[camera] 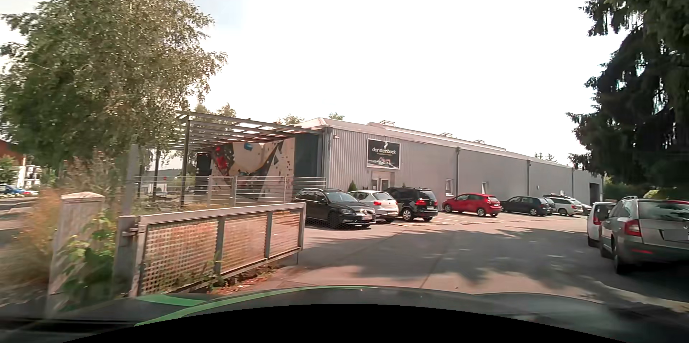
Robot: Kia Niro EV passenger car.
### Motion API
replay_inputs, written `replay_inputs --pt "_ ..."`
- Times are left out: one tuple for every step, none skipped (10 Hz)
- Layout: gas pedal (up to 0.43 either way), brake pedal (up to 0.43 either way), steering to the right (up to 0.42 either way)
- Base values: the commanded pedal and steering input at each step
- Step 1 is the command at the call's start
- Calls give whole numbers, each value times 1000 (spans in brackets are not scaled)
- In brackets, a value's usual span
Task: Follow the waypoints while adhering to traffic rules and regulations
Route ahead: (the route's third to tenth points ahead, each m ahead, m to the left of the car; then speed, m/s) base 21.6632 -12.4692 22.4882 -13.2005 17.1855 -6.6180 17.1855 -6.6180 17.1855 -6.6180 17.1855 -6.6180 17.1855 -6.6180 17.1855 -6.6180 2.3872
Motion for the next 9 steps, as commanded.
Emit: replay_inputs --pt "47 0 533" --pt "47 0 497" --pt "47 0 470" --pt "87 0 436" --pt "87 0 394" --pt "87 0 361" --pt "87 0 333" --pt "87 0 303" --pt "79 0 264"
